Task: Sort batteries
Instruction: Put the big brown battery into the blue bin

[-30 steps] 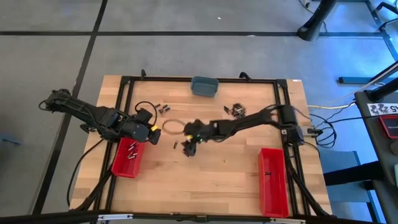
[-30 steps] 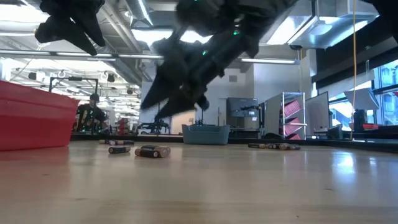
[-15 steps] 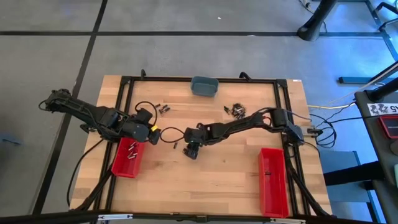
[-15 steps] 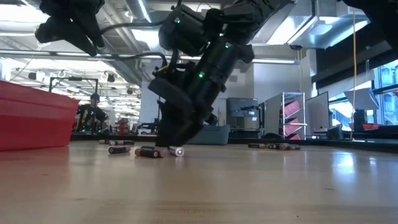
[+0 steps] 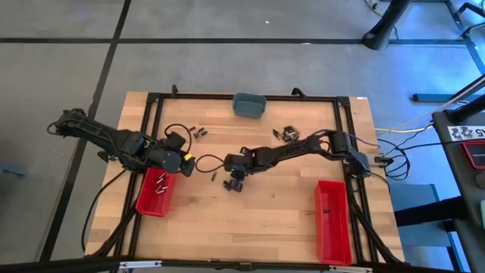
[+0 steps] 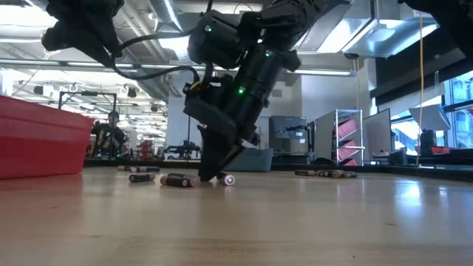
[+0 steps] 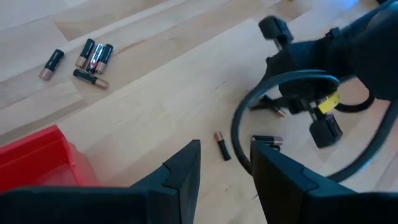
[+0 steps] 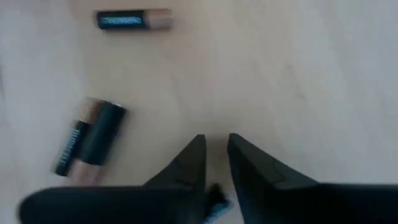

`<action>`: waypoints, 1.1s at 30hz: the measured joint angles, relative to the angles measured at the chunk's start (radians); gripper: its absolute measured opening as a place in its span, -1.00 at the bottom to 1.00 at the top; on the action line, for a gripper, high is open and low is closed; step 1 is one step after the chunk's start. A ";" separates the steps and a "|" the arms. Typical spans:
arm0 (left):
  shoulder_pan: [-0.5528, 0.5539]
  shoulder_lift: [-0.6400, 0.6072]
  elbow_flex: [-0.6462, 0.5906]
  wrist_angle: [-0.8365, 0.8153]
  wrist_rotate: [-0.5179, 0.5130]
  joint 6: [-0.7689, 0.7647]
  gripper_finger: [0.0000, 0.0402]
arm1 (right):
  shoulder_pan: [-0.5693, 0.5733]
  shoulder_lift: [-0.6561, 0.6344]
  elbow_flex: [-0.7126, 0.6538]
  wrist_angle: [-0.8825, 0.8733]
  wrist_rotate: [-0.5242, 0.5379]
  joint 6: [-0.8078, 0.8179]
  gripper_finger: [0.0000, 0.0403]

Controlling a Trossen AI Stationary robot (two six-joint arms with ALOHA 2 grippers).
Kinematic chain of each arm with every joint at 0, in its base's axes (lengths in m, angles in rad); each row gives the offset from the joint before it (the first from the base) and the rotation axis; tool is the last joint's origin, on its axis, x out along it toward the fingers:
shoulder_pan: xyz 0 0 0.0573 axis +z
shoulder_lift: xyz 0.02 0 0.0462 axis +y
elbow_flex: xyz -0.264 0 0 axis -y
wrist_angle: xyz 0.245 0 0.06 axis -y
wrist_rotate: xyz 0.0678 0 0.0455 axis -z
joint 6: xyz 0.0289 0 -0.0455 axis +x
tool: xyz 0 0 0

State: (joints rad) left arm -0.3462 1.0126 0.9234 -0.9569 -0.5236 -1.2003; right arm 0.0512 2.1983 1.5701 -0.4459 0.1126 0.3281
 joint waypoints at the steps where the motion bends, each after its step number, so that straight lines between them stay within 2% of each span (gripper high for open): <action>1: 0.000 0.000 0.000 -0.001 0.000 0.000 -0.36 | -0.009 0.000 0.015 -0.015 0.001 -0.011 -0.72; 4: 0.000 0.000 0.000 0.000 0.000 0.000 -0.36 | -0.040 -0.002 0.087 -0.052 0.000 -0.040 -0.92; 6: 0.000 0.000 0.000 0.000 -0.002 0.000 -0.36 | -0.059 -0.004 0.139 -0.105 -0.014 -0.064 -0.97; 10: 0.000 0.000 0.000 -0.001 -0.001 -0.002 -0.36 | -0.091 -0.004 0.230 -0.215 -0.058 -0.057 -0.90; 13: 0.000 0.000 0.000 -0.001 0.000 -0.004 -0.36 | -0.108 -0.007 0.309 -0.375 -0.133 0.055 -0.85; 16: 0.000 0.000 0.000 -0.001 0.000 -0.001 -0.36 | -0.114 -0.009 0.329 -0.493 -0.247 0.159 -0.72; 19: 0.000 0.000 0.000 -0.001 0.000 0.009 -0.36 | -0.093 -0.009 0.310 -0.555 -0.321 0.227 -0.46; 22: 0.000 0.000 0.000 -0.001 0.000 0.022 -0.36 | -0.059 -0.006 0.246 -0.547 -0.323 0.281 -0.16; 26: 0.000 0.000 0.000 -0.002 0.000 0.023 -0.36 | -0.030 -0.004 0.147 -0.431 -0.330 0.394 0.12; 29: 0.000 0.000 0.000 -0.002 0.000 0.036 -0.36 | -0.008 -0.004 0.087 -0.366 -0.281 0.454 0.16; 33: 0.000 0.000 0.000 -0.002 0.000 0.050 -0.36 | 0.017 -0.012 0.042 -0.306 -0.186 0.514 0.03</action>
State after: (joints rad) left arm -0.3462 1.0126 0.9234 -0.9594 -0.5241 -1.1507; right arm 0.0677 2.1860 1.6122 -0.7524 -0.0736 0.8418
